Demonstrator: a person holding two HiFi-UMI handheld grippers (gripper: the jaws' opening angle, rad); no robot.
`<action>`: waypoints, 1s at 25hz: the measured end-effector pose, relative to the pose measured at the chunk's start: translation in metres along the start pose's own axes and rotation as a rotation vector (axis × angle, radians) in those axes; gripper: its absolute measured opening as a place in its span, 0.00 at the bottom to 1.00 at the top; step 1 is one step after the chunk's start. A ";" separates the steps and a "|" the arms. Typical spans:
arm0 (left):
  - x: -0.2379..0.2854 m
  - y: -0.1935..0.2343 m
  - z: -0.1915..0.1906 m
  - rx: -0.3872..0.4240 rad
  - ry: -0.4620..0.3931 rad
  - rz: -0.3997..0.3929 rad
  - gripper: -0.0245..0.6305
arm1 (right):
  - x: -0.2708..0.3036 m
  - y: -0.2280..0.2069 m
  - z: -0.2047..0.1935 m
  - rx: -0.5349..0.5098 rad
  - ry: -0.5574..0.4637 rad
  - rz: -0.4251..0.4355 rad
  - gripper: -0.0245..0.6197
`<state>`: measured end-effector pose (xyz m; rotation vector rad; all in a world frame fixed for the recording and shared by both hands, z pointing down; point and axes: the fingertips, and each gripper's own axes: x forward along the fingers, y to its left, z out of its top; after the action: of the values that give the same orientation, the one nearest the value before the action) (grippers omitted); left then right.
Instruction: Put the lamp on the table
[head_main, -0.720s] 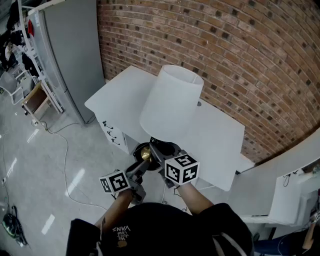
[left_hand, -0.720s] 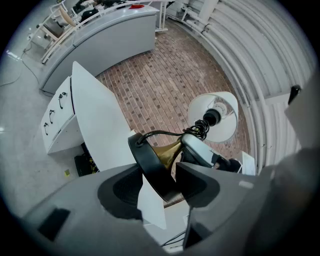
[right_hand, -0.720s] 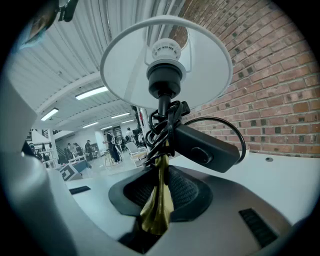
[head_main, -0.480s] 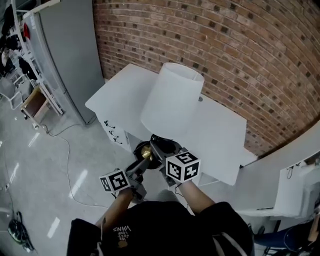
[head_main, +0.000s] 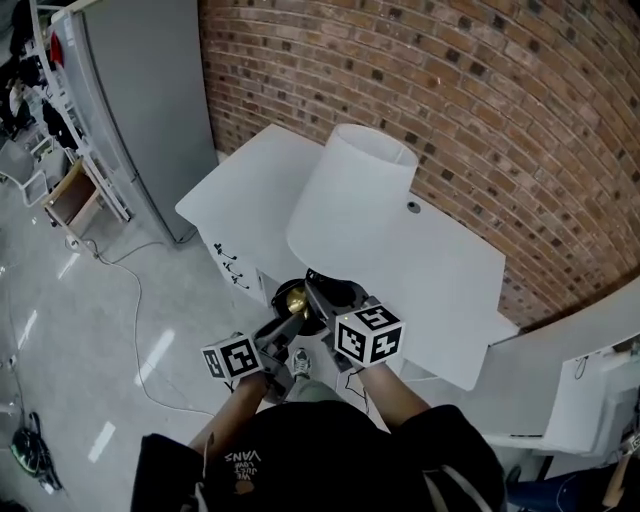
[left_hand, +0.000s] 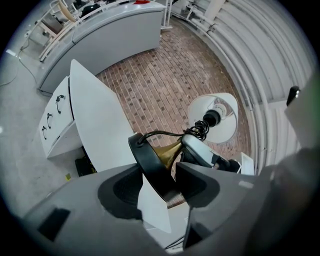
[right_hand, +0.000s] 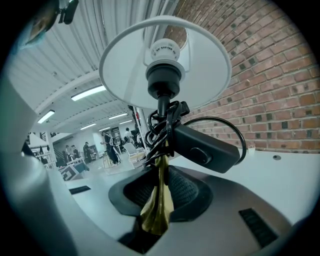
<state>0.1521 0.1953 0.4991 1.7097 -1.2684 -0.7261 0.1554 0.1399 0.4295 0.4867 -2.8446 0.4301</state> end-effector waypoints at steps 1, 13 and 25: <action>0.006 0.003 0.007 0.006 -0.003 0.003 0.35 | 0.007 -0.005 0.003 -0.003 -0.002 0.006 0.17; 0.098 0.032 0.084 0.033 -0.018 0.017 0.35 | 0.083 -0.088 0.053 -0.010 -0.010 0.033 0.17; 0.162 0.061 0.127 0.011 0.008 0.003 0.35 | 0.134 -0.147 0.076 -0.029 0.000 0.008 0.16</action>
<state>0.0693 -0.0031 0.5019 1.7175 -1.2714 -0.7107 0.0714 -0.0555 0.4299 0.4705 -2.8495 0.3891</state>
